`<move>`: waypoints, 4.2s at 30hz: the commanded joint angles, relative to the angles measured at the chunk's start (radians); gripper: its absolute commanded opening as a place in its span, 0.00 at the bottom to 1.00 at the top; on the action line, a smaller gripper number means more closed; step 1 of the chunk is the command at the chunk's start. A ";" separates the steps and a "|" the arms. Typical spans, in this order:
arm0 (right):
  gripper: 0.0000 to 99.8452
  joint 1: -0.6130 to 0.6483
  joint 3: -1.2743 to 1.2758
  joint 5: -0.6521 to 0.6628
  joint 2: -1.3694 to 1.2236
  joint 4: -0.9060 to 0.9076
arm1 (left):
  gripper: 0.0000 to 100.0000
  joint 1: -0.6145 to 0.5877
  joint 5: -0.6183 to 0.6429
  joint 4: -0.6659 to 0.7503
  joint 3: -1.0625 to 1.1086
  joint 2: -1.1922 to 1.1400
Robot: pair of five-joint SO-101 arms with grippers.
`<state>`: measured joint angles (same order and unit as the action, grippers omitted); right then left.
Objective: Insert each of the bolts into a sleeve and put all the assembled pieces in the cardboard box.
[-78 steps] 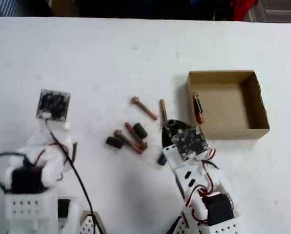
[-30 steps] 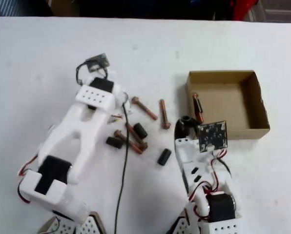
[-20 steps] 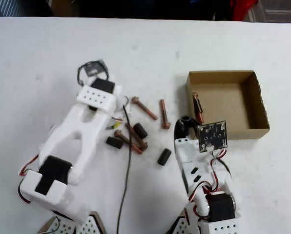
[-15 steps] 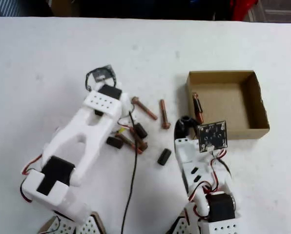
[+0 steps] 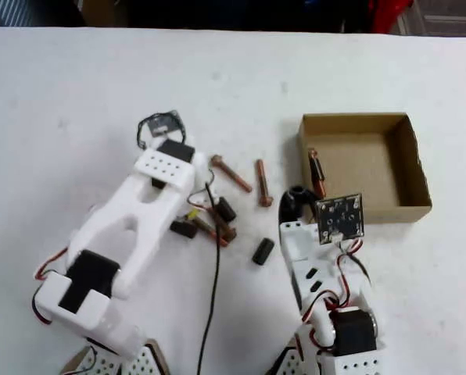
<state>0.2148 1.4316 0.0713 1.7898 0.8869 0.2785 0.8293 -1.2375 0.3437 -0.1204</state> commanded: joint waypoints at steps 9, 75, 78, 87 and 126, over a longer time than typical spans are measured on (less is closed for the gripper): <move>0.02 -0.005 -0.003 -0.002 0.013 -0.013 | 0.02 -0.051 -0.476 0.034 -0.018 0.012; 0.02 -0.005 -0.003 0.000 0.013 -0.012 | 0.11 0.041 0.126 0.425 0.258 0.002; 0.02 -0.005 -0.003 0.000 0.013 -0.012 | 0.11 0.041 0.126 0.446 0.270 0.002; 0.02 -0.005 -0.003 0.000 0.013 -0.010 | 0.09 -0.024 0.124 0.445 0.264 0.002; 0.02 0.068 0.115 0.000 0.013 -0.185 | 0.02 -0.087 -0.563 0.430 -0.071 0.131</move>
<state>0.2578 1.5558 0.0713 1.7898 0.7350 0.1695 0.2892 -0.8048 0.3222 -0.1020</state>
